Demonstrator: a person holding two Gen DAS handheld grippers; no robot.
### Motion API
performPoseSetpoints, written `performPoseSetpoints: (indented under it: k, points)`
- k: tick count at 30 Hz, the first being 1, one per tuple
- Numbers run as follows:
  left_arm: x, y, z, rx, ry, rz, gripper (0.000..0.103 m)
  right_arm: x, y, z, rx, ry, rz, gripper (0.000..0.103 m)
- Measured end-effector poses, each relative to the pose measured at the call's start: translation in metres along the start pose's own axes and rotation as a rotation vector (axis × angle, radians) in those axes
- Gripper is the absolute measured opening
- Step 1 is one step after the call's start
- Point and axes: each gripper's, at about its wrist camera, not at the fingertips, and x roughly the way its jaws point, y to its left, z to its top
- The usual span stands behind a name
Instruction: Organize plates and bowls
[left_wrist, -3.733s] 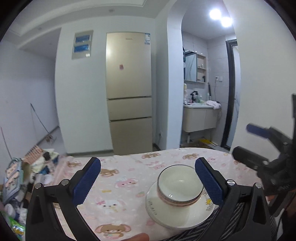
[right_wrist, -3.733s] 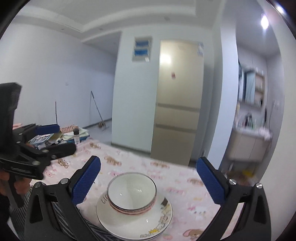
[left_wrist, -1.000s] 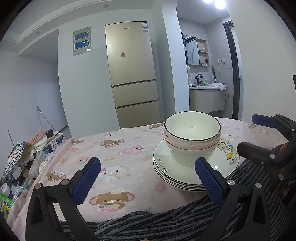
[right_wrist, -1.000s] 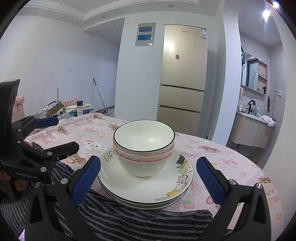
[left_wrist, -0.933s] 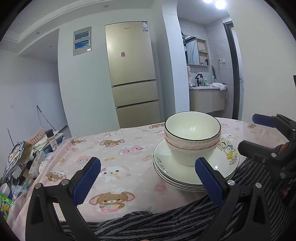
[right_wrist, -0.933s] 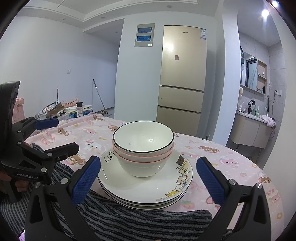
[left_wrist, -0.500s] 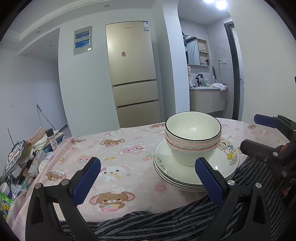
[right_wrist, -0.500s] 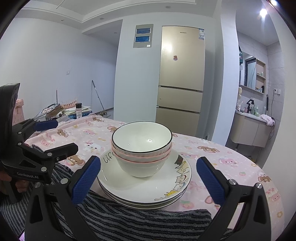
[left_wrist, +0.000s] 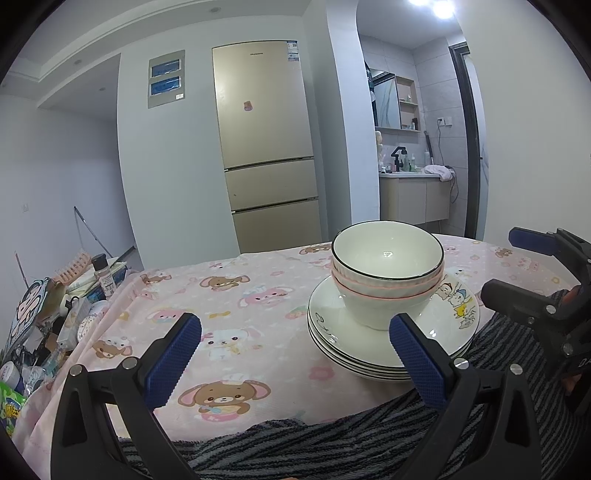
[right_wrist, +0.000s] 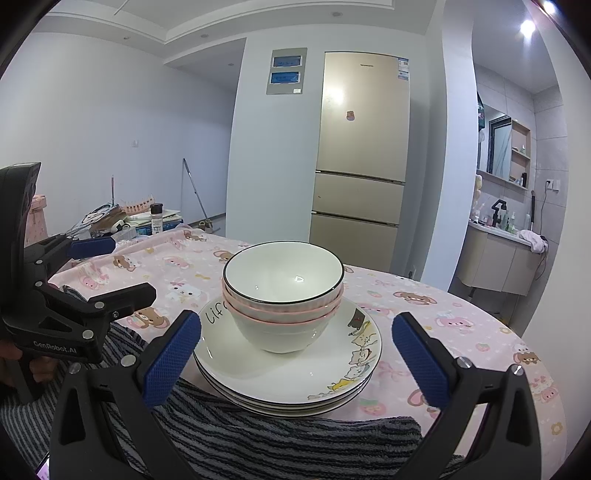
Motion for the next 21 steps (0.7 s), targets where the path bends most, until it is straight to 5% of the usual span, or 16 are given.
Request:
performPoseSetpoints:
  k: [21]
  points:
    - [0.0007, 0.0001, 0.0000, 0.000, -0.001, 0.002, 0.103, -0.0005, 0.0010, 0.0007, -0.009, 0.005, -0.003, 0.103]
